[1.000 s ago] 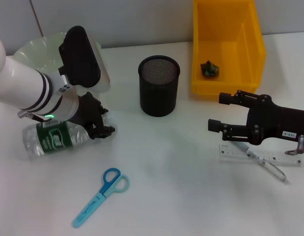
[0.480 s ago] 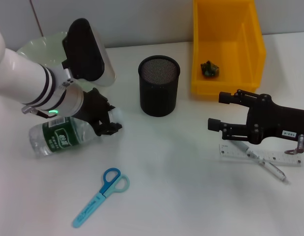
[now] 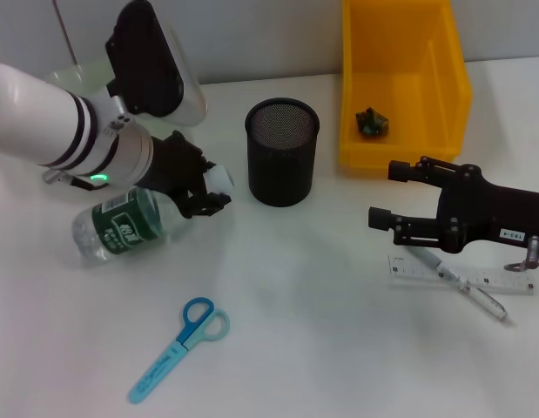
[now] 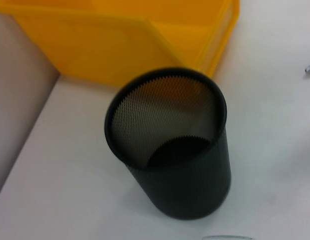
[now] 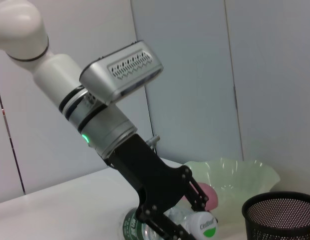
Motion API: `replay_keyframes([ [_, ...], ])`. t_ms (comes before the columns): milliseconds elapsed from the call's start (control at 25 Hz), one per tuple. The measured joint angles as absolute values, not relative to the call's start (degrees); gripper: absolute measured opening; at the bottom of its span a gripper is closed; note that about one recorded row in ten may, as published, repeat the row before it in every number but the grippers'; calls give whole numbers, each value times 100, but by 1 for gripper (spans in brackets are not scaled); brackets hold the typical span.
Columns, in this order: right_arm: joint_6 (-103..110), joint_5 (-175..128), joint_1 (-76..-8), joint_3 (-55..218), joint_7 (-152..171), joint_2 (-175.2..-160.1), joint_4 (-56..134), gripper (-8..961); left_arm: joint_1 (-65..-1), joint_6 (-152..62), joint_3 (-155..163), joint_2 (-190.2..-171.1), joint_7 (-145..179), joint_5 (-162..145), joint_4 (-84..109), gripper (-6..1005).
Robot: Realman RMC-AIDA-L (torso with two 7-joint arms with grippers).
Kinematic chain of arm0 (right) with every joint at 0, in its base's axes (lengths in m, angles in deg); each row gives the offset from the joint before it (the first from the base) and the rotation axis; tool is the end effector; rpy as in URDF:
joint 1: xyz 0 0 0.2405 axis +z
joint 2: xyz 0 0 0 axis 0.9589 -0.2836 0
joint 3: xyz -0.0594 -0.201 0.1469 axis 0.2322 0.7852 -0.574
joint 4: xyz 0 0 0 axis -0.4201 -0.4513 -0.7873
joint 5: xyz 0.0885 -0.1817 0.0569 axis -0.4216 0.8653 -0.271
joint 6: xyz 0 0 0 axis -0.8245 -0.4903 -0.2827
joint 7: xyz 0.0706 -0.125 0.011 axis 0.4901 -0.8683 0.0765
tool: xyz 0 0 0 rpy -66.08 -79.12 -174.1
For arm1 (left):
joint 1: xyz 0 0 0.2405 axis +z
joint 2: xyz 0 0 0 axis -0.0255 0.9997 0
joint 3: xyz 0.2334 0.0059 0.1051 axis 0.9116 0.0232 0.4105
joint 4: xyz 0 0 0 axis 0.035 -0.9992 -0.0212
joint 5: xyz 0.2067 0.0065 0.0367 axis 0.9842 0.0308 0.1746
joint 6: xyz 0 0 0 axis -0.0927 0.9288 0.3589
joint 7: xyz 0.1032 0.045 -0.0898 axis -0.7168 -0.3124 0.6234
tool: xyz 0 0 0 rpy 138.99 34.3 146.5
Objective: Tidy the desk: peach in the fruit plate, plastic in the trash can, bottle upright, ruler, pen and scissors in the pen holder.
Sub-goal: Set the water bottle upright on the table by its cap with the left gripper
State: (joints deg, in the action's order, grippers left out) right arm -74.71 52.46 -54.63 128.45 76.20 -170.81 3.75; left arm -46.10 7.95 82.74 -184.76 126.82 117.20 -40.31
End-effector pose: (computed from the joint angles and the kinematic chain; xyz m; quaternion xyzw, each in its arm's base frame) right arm 0.2850 0.3031 0.0207 -0.9144 0.1762 0.3024 0.2035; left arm -0.1563 0.4110 -0.0573 -0.9751 -0.0211 0.1183 0.1866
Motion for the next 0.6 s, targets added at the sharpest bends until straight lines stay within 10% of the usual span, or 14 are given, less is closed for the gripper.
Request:
replay_keyframes([
  [600, -7458, 5246, -5367, 12836, 7620, -17057, 384, 840, -4200, 865, 7962, -18431, 12629, 11194, -4708, 444],
])
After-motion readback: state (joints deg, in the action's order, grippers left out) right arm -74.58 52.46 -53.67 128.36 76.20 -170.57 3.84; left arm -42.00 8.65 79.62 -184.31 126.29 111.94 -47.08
